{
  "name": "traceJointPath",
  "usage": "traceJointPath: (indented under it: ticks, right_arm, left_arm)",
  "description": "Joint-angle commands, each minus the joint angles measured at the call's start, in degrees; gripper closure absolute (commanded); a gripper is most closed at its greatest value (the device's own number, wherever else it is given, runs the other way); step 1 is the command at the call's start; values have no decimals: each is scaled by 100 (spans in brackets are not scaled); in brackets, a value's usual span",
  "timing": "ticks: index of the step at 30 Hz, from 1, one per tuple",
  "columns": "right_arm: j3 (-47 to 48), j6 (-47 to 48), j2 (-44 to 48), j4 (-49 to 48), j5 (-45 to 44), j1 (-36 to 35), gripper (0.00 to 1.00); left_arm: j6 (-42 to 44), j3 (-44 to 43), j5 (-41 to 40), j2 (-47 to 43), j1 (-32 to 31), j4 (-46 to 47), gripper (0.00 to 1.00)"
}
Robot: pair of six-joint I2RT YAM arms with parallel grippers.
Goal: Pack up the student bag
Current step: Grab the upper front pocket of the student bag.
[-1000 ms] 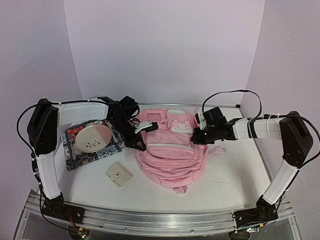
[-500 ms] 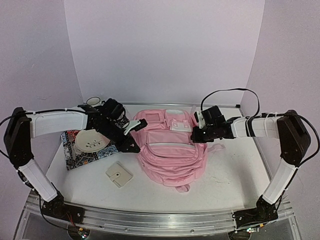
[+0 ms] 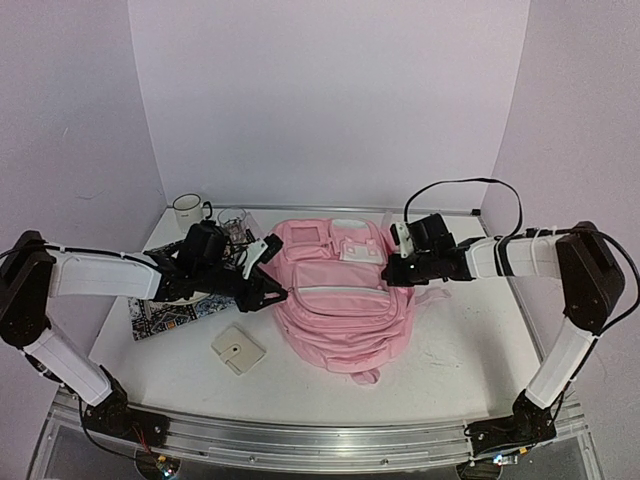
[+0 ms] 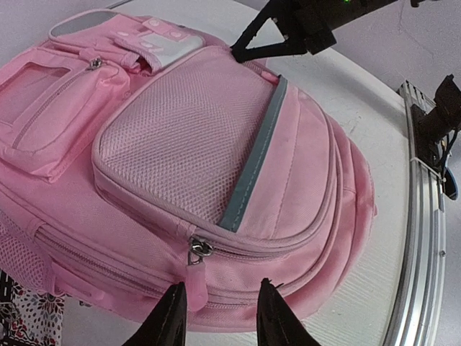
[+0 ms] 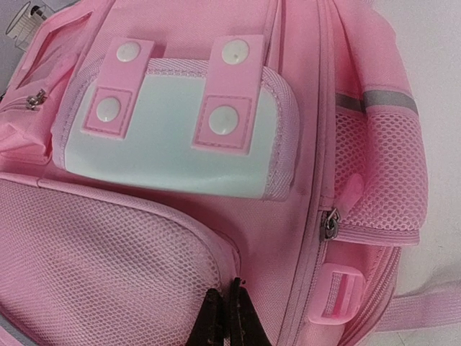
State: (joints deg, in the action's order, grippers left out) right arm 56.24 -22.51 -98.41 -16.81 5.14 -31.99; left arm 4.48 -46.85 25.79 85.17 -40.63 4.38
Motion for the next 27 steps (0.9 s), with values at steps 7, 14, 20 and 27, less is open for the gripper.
traceJointPath:
  ticks: [7,14,20,27]
  right_arm:
    - [-168,56,360,2,254,-2,100]
    - [-166,99,382,-3,338,0,100]
    - [-177,107,373,4,385,-1,100]
    - [-252,99,292,-7,321,4,99]
  left_arm:
    - [291,-56,142,491,-32,488,65]
    - [473,-35,-193,641,69,468,65]
    - [415,-44,-235,668,211,454,63]
    - [342,-9,68,798,257,450,61]
